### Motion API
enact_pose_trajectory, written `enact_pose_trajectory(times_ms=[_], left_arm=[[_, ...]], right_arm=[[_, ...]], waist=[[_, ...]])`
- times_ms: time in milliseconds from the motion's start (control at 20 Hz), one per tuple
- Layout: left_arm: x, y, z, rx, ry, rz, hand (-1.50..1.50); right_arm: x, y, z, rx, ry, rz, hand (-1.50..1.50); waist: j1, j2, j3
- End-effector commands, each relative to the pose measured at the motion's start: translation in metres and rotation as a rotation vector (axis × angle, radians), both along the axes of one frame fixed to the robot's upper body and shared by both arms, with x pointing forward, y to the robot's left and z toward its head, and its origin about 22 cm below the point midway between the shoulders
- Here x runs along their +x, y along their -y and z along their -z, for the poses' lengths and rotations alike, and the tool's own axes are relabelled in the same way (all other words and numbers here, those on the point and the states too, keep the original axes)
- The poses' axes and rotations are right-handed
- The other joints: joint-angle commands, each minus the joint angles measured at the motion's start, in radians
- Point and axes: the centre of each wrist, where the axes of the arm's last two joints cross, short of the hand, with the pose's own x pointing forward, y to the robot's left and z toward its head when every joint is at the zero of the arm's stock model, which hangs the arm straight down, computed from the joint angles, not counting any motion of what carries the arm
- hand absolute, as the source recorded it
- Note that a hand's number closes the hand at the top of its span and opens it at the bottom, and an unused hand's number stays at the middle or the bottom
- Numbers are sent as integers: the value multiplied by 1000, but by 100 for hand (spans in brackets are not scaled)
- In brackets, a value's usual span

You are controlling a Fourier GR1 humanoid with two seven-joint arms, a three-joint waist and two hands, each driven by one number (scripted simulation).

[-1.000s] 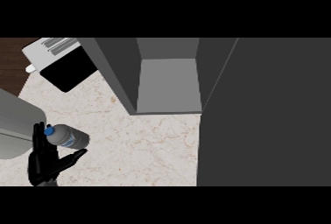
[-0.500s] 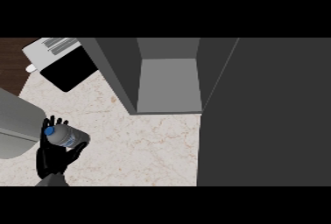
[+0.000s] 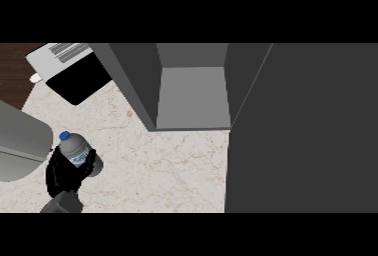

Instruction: Pick up the bottled water, place it into the cabinet and close the cabinet

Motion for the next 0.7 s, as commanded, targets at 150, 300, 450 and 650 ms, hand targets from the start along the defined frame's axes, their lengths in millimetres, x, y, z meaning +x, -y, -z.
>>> enact_pose_trajectory(times_ms=[150, 300, 450, 650], left_arm=[[22, 55, -1, 17, 53, 212, 150], [28, 82, -2, 51, 75, 292, 150], [38, 92, -16, 50, 119, 307, 150], [38, 101, -23, 26, 125, 349, 150]], right_arm=[[3, -6, -28, 18, 50, -9, -150], [0, -16, -32, 43, 64, -12, -150], [8, -9, -26, 40, 66, 5, -150], [3, -5, -27, 50, 73, -5, -150]], waist=[[5, 0, 1], [-1, -2, 0], [23, -4, 2], [18, -7, 2]])
